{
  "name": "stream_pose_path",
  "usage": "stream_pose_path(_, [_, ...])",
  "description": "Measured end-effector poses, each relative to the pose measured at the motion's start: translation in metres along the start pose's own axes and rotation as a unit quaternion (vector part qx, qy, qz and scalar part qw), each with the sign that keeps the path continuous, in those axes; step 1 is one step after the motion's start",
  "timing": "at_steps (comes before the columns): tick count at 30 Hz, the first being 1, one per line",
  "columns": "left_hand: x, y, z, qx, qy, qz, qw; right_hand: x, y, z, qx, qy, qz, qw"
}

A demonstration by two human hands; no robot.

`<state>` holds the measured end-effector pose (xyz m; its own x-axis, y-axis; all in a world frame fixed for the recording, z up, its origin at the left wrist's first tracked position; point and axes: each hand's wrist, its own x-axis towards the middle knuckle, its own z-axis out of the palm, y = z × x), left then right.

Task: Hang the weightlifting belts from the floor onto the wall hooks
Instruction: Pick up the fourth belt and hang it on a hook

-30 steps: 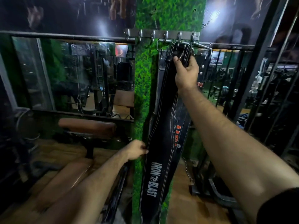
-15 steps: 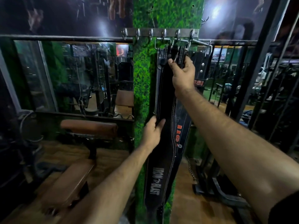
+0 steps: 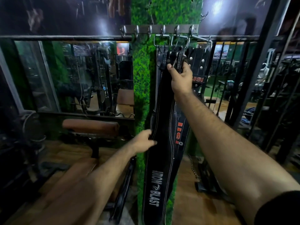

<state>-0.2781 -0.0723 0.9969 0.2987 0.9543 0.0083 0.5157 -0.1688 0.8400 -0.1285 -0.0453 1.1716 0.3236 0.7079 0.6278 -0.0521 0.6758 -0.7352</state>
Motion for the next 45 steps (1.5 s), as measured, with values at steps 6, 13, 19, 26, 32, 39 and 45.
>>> stream_pose_path(6, [0.010, 0.130, -0.050, -0.350, 0.114, 0.127, 0.921, -0.002, 0.002, -0.002, -0.047, -0.143, 0.071, 0.986])
stream_pose_path(13, [0.029, 0.140, -0.060, -0.309, 0.222, 0.121, 0.917, 0.003, 0.013, -0.007, -0.260, -0.169, 0.045, 0.950])
stream_pose_path(19, [0.026, 0.130, -0.061, -0.340, 0.172, 0.133, 0.915, -0.010, 0.028, -0.015, -0.258, -0.205, 0.019, 0.944])
stream_pose_path(26, [0.028, 0.151, -0.064, -0.423, 0.148, 0.141, 0.883, -0.019, 0.027, -0.007, -0.310, -0.087, -0.035, 0.946])
stream_pose_path(32, [0.035, 0.168, -0.069, -0.454, 0.162, 0.162, 0.861, -0.057, 0.072, -0.008, -0.224, 0.002, -0.060, 0.973])
stream_pose_path(39, [0.045, 0.153, -0.086, -0.473, 0.184, 0.157, 0.848, -0.086, 0.121, -0.037, -0.340, -0.102, -0.024, 0.935])
stream_pose_path(45, [0.049, 0.146, -0.096, -0.506, 0.204, 0.141, 0.826, -0.082, 0.122, -0.036, -0.342, -0.123, 0.007, 0.932])
